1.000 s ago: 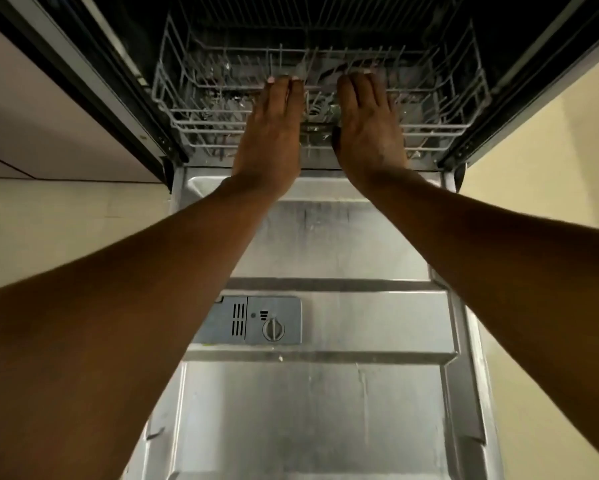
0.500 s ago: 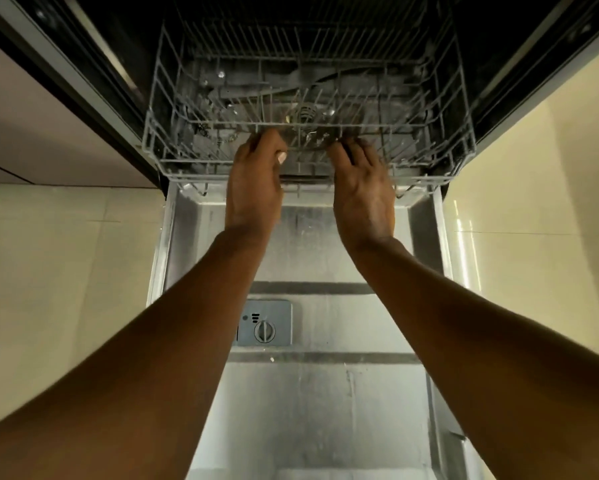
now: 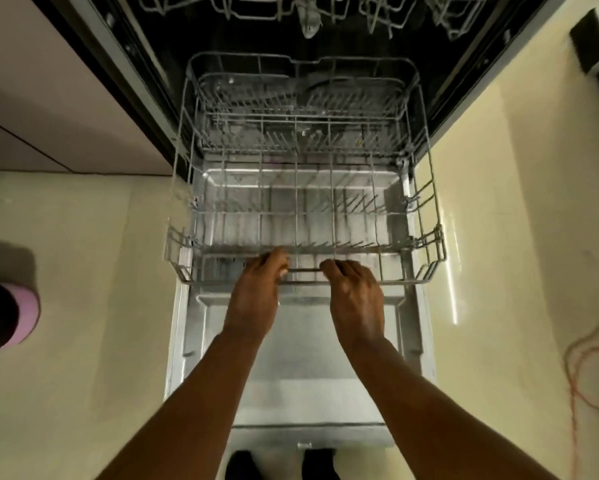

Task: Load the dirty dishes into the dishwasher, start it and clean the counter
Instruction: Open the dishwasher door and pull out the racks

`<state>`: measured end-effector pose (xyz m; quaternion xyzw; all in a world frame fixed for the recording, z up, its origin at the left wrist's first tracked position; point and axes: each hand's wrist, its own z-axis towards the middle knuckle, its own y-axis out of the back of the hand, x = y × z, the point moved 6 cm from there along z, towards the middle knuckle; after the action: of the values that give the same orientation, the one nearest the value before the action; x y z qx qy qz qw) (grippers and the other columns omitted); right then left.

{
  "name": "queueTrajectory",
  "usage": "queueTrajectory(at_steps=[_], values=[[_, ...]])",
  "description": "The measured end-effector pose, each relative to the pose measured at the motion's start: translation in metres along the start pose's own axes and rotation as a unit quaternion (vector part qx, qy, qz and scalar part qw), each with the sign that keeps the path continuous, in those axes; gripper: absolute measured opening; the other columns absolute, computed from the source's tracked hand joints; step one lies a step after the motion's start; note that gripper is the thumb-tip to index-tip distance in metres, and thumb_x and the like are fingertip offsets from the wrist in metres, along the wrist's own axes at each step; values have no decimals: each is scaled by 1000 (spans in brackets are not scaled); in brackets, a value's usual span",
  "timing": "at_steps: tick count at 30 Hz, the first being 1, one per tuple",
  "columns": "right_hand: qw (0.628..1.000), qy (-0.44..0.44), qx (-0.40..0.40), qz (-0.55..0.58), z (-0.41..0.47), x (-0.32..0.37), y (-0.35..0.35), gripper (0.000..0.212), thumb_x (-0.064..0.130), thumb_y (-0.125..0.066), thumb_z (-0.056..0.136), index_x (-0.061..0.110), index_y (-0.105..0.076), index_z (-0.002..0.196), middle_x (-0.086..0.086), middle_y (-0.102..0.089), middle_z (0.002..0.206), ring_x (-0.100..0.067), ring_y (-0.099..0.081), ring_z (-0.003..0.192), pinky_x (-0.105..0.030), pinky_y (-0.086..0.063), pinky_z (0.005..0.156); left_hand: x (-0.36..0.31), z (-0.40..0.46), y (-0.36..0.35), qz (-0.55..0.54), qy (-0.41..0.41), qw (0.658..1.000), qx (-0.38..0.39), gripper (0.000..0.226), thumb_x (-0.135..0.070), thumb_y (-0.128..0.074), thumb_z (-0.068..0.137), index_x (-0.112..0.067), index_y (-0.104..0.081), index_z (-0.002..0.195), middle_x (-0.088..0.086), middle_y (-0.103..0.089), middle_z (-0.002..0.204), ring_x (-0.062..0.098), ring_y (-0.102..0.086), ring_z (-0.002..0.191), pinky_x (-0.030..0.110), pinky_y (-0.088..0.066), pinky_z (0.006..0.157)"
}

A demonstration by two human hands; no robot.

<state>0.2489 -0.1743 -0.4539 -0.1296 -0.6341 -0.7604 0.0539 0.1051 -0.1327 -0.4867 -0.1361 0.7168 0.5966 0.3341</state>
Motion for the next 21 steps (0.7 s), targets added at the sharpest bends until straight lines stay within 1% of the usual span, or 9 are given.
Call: queueTrajectory(at_steps=[3,5,8,11,15,16,18,20,21], values=[[998,-25,59,4,-54,10,12,41,-5,-83,52,12,-73,88,-6,-70,73,-26,-65,66,-27,-51,54,-1,-55,-7,-2,37,996,84,12,-11,-48,96,-20,-52,89,-1,-54,81,14,-50,75,26,-34,64],[994,-40,102,6,-92,20,21,43,-2,-88,51,12,-74,89,-5,-71,74,-23,-67,65,-29,-54,56,-3,-93,-11,13,42,989,138,13,-19,-46,98,-27,-46,87,-4,-54,81,12,-51,76,25,-39,65],[988,-49,143,13,-141,30,30,47,0,-91,43,14,-74,85,-2,-72,75,-19,-68,66,-27,-55,57,-10,-146,-14,21,58,981,186,17,-20,-46,96,-33,-39,87,-9,-51,84,7,-48,78,18,-38,65],[984,-65,161,32,-157,33,34,54,-3,-90,39,13,-74,88,-2,-72,86,-19,-70,78,-26,-56,62,-16,-166,-8,-15,117,979,168,16,-17,-44,94,-32,-42,88,-13,-47,85,3,-46,81,18,-35,67],[982,-66,179,4,-144,35,35,49,-7,-88,31,16,-70,71,3,-64,61,-15,-63,54,-23,-48,46,-24,-152,2,19,83,981,174,22,-6,-41,90,-27,-38,87,-8,-47,79,9,-45,74,25,-37,64],[981,-64,185,-3,-145,34,31,48,-5,-88,33,17,-70,70,3,-63,59,-15,-62,53,-23,-48,47,-25,-150,4,37,65,979,188,22,-5,-41,90,-27,-39,89,-8,-49,83,10,-47,77,24,-38,66],[982,-58,180,-5,-143,33,30,47,-2,-89,36,19,-70,73,4,-64,61,-15,-63,57,-26,-50,52,-29,-141,9,85,16,974,207,26,-4,-41,90,-25,-47,102,-8,-54,100,10,-51,93,22,-40,76],[985,-40,165,5,-130,34,32,44,-1,-87,43,19,-71,80,4,-65,70,-18,-64,66,-30,-51,59,-33,-121,19,102,-13,977,187,35,-3,-44,92,-25,-54,117,-9,-55,116,10,-52,106,19,-41,88],[988,-32,152,12,-117,36,36,43,-1,-85,48,18,-71,83,3,-66,76,-19,-64,71,-31,-52,62,-37,-106,28,104,-24,982,159,36,-4,-47,92,-24,-56,120,-8,-57,119,9,-54,107,18,-42,91]])
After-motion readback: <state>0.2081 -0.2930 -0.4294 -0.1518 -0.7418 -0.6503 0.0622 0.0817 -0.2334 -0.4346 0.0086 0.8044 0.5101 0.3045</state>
